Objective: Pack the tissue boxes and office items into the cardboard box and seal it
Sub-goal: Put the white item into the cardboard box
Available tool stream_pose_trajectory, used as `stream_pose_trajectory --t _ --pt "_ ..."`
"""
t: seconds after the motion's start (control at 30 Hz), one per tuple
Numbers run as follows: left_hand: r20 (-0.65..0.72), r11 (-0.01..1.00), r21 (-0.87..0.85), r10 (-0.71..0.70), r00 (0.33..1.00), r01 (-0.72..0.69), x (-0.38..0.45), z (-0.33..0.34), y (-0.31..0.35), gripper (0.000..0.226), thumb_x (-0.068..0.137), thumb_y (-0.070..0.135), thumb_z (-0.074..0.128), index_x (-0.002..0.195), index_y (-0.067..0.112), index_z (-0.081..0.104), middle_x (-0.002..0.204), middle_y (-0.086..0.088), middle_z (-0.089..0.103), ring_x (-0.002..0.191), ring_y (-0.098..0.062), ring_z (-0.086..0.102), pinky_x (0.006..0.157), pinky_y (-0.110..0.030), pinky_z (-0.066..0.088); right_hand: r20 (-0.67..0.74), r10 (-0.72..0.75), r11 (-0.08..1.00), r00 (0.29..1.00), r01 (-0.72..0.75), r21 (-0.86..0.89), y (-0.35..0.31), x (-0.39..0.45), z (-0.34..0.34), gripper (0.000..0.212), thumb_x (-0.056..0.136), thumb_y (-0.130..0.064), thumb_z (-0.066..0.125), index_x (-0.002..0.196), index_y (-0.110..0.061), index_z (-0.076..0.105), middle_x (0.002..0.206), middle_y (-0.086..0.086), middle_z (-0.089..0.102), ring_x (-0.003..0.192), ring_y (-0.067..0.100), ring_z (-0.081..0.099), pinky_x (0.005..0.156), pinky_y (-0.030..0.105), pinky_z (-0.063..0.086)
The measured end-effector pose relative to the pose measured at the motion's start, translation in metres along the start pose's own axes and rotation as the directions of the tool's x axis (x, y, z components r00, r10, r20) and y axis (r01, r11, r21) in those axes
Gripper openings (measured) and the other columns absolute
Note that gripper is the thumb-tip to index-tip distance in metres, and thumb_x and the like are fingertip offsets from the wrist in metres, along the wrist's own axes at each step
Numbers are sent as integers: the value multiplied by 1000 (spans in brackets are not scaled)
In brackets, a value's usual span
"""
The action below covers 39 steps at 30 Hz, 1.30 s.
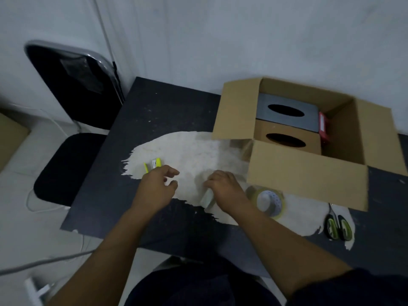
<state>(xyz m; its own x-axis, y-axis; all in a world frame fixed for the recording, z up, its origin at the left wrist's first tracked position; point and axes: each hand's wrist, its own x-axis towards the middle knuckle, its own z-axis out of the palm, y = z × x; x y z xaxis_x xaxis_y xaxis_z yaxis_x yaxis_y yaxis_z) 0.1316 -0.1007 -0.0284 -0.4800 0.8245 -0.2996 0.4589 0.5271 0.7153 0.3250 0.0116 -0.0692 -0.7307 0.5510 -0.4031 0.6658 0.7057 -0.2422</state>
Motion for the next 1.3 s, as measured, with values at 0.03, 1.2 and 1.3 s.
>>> stream_pose_trajectory --t 0.03,1.2,1.3 --pt "0 1000 8 -1 1000 1 -1 0 -3 24 90 13 72 109 27 73 105 8 69 96 -13 62 78 -24 44 -7 1 999 1000 -2 -45 -1 4 2 51 77 -2 68 122 -24 68 126 2 60 127 27 46 106 39 31" --pt "318 917 -191 396 862 -351 30 150 269 24 98 22 66 120 31 67 109 10 69 104 -10 65 86 -26 56 -310 841 472 444 -319 822 180 -158 -136 27 94 -31 67 117 -19 72 100 -1 74 90 17 68 74 34 56" --pt "401 894 -30 420 814 -447 40 173 280 36 100 31 63 136 29 59 131 8 64 119 -9 59 101 -33 52 -456 780 623 428 -469 626 218 -149 -146 21 95 -22 63 113 -14 66 98 3 70 88 22 65 68 32 48"
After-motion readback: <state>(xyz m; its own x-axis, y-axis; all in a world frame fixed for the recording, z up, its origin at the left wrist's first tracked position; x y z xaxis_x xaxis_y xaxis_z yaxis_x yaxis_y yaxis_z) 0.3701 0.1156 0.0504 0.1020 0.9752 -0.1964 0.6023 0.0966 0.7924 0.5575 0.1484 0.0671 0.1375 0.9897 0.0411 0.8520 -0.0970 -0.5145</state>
